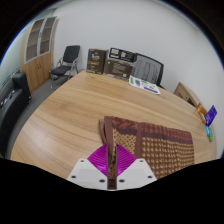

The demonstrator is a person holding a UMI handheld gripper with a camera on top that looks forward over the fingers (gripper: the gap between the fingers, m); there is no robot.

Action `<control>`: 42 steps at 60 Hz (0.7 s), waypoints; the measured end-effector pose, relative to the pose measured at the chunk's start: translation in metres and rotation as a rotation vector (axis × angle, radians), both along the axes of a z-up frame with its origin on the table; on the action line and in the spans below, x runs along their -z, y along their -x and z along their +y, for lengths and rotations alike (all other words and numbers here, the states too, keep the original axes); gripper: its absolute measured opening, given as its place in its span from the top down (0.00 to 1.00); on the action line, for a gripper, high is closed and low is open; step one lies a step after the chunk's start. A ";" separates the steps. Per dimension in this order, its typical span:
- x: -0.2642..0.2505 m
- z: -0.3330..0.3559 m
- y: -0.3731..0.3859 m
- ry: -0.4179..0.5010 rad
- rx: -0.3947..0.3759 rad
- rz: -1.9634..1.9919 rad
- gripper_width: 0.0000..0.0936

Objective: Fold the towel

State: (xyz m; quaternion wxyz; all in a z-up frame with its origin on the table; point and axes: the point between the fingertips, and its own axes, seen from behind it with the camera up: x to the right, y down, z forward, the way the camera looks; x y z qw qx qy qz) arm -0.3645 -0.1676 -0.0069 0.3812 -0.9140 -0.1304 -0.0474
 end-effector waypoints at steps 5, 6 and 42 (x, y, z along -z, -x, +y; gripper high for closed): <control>-0.002 0.000 0.000 0.021 -0.009 0.019 0.94; -0.003 -0.001 0.000 0.025 -0.011 0.022 0.94; -0.100 0.023 -0.062 -0.035 0.019 0.360 0.94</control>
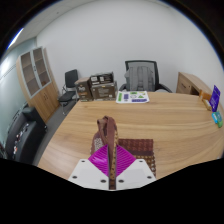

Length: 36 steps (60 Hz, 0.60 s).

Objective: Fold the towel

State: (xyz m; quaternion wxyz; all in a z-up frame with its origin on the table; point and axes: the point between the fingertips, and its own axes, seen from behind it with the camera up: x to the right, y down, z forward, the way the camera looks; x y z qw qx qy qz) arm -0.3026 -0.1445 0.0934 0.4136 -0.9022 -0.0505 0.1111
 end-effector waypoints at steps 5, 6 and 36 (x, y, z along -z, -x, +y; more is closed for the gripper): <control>0.028 0.003 -0.047 0.032 0.040 -0.051 0.86; 0.033 0.003 -0.053 0.043 0.046 -0.058 0.81; -0.019 -0.057 -0.127 -0.003 0.101 -0.188 0.09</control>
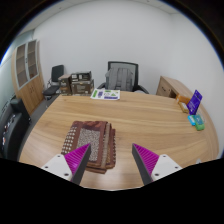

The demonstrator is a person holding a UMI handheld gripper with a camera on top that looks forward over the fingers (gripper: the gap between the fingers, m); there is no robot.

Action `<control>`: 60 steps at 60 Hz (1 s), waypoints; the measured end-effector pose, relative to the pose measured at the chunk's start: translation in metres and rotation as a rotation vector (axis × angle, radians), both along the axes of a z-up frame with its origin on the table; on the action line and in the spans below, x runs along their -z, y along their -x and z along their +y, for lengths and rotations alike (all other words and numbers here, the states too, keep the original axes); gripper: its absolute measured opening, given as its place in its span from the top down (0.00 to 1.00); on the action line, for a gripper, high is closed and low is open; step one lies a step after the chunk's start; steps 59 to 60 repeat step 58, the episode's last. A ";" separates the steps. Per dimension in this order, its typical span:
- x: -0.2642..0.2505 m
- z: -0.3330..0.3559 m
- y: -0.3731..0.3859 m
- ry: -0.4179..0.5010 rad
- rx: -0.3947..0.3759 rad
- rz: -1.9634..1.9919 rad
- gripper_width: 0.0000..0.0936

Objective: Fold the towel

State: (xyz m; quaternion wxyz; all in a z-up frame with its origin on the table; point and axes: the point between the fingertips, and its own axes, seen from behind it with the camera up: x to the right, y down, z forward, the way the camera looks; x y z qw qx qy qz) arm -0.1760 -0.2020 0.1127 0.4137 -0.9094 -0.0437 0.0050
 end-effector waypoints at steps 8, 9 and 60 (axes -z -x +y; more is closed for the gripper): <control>-0.033 -0.037 0.011 -0.052 0.009 -0.009 0.08; -0.038 -0.043 0.012 -0.058 0.011 -0.010 0.08; -0.157 -0.265 0.050 -0.177 0.081 -0.057 0.08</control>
